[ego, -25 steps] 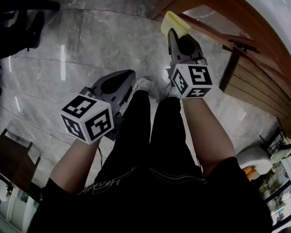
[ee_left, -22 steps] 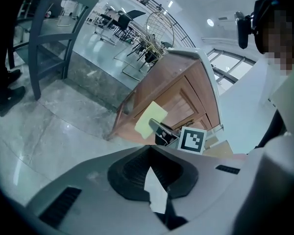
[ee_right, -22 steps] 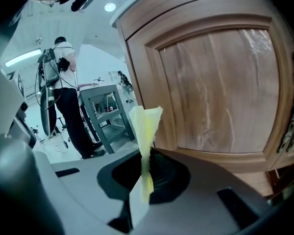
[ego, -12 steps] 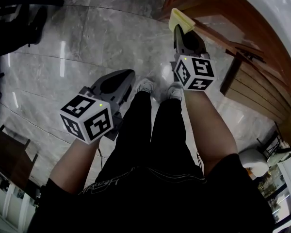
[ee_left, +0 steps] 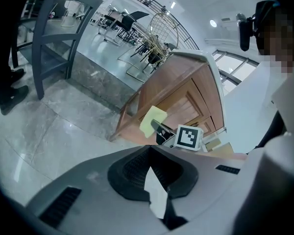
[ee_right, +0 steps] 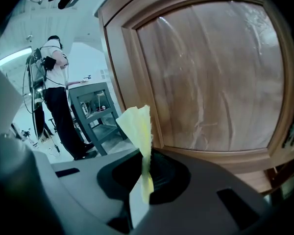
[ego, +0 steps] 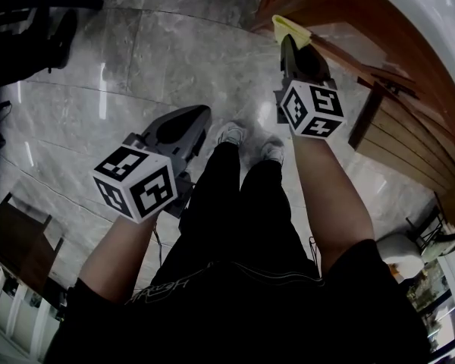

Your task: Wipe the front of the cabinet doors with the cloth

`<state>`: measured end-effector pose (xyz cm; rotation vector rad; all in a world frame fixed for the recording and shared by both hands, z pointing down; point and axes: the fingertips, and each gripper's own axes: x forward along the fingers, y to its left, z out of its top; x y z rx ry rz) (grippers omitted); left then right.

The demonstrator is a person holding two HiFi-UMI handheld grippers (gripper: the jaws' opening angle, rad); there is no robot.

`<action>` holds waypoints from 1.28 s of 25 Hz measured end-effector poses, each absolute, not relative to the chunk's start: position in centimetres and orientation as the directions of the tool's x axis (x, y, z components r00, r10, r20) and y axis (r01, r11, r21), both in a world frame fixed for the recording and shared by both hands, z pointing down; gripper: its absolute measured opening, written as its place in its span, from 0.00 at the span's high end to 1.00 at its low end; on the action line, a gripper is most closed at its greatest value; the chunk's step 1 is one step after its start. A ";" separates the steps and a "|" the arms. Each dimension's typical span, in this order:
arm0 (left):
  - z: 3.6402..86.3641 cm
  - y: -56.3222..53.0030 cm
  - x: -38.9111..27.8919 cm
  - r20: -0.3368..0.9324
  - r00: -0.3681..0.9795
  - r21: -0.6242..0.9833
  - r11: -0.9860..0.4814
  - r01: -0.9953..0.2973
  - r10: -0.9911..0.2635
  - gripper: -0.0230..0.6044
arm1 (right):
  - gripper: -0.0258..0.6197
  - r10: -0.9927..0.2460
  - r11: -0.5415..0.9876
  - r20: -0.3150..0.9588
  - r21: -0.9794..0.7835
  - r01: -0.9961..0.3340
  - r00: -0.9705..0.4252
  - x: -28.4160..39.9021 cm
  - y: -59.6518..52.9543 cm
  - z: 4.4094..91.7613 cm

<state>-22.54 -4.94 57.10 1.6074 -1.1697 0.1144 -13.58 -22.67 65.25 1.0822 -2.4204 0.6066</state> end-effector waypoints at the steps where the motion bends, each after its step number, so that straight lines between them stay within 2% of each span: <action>1: 57.2 -4.9 -22.2 0.603 0.511 0.691 0.080 -0.719 -0.612 0.95 | 0.90 -0.588 0.600 0.533 -0.217 -0.770 -0.608 -13.3 -22.7 65.2; 18: 56.4 -5.5 -13.0 0.600 0.570 0.699 0.022 -0.715 -0.561 0.95 | 0.90 -0.643 0.532 0.520 -0.225 -0.816 -0.562 -4.0 -24.0 64.7; 32: 56.4 -6.4 -4.6 0.598 0.612 0.701 -0.034 -0.713 -0.517 0.95 | 0.90 -0.692 0.446 0.527 -0.225 -0.866 -0.493 6.6 -24.6 65.0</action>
